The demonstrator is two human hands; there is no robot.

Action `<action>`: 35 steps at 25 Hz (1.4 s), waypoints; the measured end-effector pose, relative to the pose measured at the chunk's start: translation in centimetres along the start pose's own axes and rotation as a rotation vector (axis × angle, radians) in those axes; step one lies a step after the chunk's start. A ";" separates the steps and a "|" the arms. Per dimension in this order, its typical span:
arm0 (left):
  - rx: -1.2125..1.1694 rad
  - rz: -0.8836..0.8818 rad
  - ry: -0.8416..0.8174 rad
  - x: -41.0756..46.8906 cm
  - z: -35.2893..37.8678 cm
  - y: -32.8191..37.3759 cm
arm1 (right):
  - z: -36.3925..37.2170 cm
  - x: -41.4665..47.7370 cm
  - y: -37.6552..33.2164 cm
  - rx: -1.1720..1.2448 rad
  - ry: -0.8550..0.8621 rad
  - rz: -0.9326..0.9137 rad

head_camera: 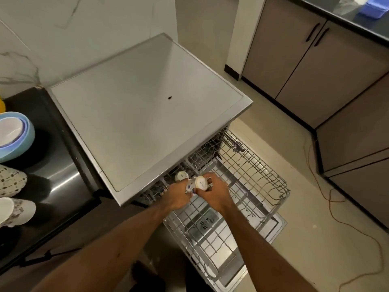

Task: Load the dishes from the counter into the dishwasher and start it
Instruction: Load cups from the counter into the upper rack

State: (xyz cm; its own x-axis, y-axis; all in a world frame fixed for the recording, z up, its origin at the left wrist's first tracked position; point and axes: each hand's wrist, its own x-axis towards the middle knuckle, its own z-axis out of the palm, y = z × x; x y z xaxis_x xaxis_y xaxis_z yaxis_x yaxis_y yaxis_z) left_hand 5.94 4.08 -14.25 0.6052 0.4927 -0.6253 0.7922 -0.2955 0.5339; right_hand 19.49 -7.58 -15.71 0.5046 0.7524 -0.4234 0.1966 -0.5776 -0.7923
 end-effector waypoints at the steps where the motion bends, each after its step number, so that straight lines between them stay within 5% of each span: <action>1: 0.037 -0.020 -0.005 1.0 0.6 -0.5 | 0.8 1.0 0.7 -0.078 0.005 -0.016; 16: -0.104 -0.180 -0.069 9.6 5.5 -6.3 | 7.7 7.9 4.8 -0.668 -0.126 -0.104; 28: -0.212 -0.214 -0.072 8.5 6.7 -6.5 | 8.0 7.5 6.2 -0.669 -0.188 -0.098; 35: 0.059 -0.194 -0.150 9.3 6.9 -6.4 | 9.3 8.2 6.9 -0.648 -0.203 -0.020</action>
State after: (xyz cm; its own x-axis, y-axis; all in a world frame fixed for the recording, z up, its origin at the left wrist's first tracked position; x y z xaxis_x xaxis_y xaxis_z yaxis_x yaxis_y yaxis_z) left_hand 7.07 4.91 -27.41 0.4424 0.4191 -0.7928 0.8954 -0.2563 0.3642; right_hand 17.21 -2.44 -28.70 0.3401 0.7726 -0.5361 0.7001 -0.5886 -0.4042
